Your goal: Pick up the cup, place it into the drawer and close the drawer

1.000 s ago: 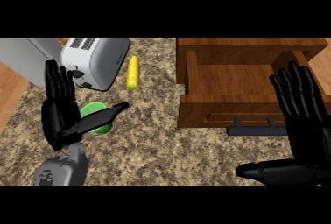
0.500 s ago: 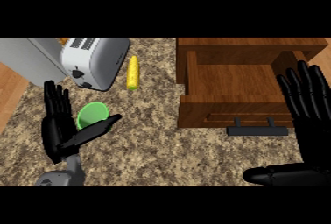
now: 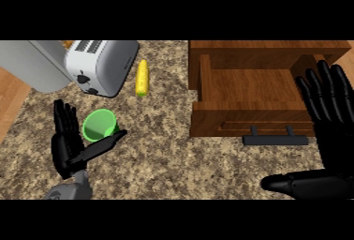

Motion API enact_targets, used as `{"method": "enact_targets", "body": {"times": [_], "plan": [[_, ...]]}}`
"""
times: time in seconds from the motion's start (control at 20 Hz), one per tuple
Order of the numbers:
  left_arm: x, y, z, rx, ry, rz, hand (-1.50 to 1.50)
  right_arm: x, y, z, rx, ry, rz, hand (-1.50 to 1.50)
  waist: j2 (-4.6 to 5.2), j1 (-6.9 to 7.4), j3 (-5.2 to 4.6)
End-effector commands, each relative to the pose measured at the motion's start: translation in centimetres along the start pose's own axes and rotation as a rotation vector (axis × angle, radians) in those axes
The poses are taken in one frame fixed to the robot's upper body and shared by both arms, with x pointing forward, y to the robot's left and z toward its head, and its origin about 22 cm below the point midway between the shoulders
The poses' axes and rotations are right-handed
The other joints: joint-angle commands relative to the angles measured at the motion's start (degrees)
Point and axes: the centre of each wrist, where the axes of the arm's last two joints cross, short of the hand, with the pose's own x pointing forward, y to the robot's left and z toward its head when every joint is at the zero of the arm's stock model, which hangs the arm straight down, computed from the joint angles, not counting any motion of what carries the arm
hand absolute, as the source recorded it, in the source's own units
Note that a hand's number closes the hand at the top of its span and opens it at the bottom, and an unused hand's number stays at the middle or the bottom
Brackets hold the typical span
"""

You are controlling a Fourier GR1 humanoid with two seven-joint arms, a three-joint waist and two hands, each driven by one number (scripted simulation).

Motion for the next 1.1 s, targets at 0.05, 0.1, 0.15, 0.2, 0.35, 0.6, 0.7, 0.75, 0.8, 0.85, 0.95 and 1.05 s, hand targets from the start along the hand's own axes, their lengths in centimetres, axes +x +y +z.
{"method": "enact_targets", "body": {"times": [0.05, 0.1, 0.15, 0.2, 0.35, 0.6, 0.7, 0.75, 0.8, 0.85, 0.95, 1.05], "plan": [[-2.9, 0.0, -0.1, -0.002, 0.014, -0.018, -1.50, 0.8, 0.8, -0.4, 0.005, -0.005, 0.010, -1.50, 0.00, -0.06, 0.00], [-2.1, 0.6, -0.6, -0.004, 0.022, -0.008, -1.50, -0.2, -0.2, 0.7, 0.003, 0.011, -0.005, -1.50, -0.02, -0.05, 0.01], [-1.9, 2.0, -0.2, 0.007, 0.052, -0.002, -1.50, -0.3, -0.4, -0.5, -0.005, -0.004, 0.005, -1.50, -0.02, 0.07, 0.01], [-2.4, 2.9, -0.4, 0.005, 0.045, 0.003, -1.50, -0.2, 1.1, -1.0, 0.016, -0.010, 0.018, -1.50, -0.01, 0.11, 0.00], [-4.1, 1.6, 1.2, 0.007, 0.047, 0.007, -1.50, 0.6, -0.8, 0.6, 0.006, -0.003, -0.006, -1.50, -0.03, -0.03, 0.01], [-6.1, 1.8, 0.1, 0.037, 0.030, 0.005, -1.50, 0.1, -0.9, 1.0, 0.006, -0.014, -0.011, -1.50, 0.00, -0.12, 0.01], [-7.6, 3.6, 1.1, 0.054, 0.043, 0.008, -1.50, 2.6, 0.6, 0.6, 0.029, -0.005, -0.010, -1.50, 0.01, -0.19, -0.03], [-5.4, 3.4, -1.8, 0.043, 0.045, 0.004, -1.50, 1.1, 0.4, -0.3, 0.008, -0.013, -0.019, -1.50, 0.00, -0.02, 0.00], [-6.1, 4.1, -0.3, 0.048, 0.034, 0.008, -1.50, -0.3, 0.5, 0.3, 0.015, 0.002, -0.022, -1.50, -0.01, 0.02, 0.01], [-6.1, 2.8, -0.4, 0.066, 0.045, -0.013, -1.50, 1.7, 2.1, 1.6, 0.014, 0.007, 0.015, -1.50, -0.04, -0.11, 0.00], [-9.2, 2.5, 1.2, 0.049, 0.045, -0.001, -1.50, 1.9, -1.6, 1.7, 0.023, 0.001, 0.008, -1.50, 0.06, -0.42, -0.02], [-8.4, 4.5, 0.6, 0.045, 0.045, 0.010, -1.50, 0.7, -0.3, -1.3, 0.017, 0.015, -0.011, -1.50, 0.01, 0.04, 0.00]]}}
